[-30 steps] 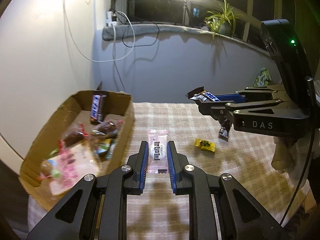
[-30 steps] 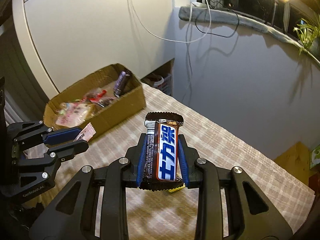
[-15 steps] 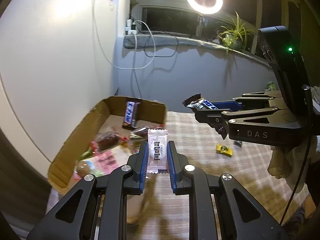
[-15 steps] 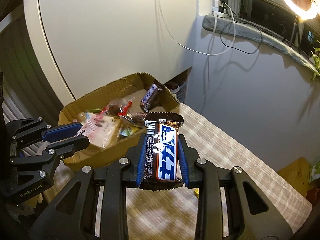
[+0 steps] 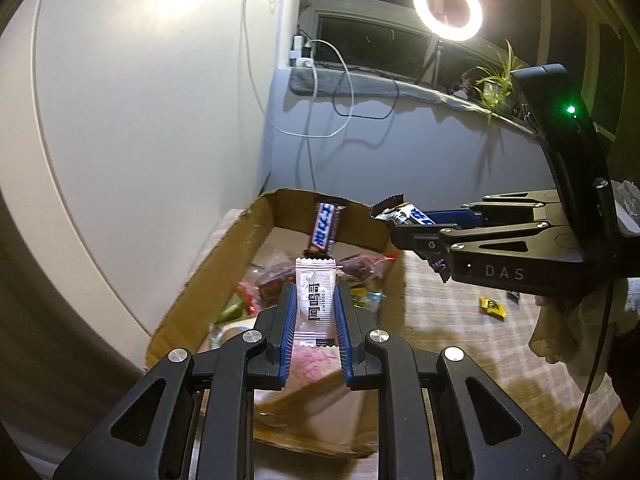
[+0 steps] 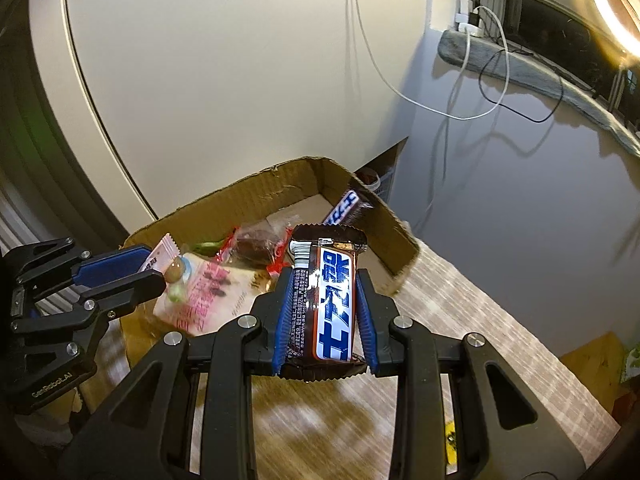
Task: Organize snacks
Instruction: 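Carry the pink candy into the box with the left gripper while the right gripper carries the chocolate bar there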
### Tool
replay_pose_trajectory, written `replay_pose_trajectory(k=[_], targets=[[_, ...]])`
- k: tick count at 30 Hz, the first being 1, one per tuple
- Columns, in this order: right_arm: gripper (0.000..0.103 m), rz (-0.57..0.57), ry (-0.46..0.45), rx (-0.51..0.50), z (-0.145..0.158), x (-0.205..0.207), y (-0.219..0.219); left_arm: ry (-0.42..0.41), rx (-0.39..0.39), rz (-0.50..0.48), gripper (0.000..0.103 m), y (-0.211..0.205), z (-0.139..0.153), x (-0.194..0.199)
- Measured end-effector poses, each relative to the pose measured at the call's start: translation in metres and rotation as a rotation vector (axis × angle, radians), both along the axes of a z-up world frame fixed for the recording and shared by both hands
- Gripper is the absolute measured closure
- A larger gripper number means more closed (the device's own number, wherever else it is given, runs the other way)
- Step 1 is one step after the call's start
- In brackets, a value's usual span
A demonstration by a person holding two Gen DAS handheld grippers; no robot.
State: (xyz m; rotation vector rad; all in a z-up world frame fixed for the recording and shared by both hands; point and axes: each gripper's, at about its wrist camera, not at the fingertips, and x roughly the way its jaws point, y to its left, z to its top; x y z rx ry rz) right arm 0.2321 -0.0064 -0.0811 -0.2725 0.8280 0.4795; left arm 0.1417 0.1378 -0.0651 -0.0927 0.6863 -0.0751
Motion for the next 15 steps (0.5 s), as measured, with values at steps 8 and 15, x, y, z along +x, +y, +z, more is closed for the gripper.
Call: replay_pose_trajectory(k=[8, 15], targets=[[0.073, 0.008, 0.020, -0.005, -0.011, 0.017, 0.017, 0.008, -0.008, 0.015, 0.086, 0.013, -0.005, 0.010], [0.073, 0.011, 0.033, -0.012, -0.018, 0.028, 0.023, 0.021, -0.014, 0.023, 0.085, 0.018, -0.012, 0.015]])
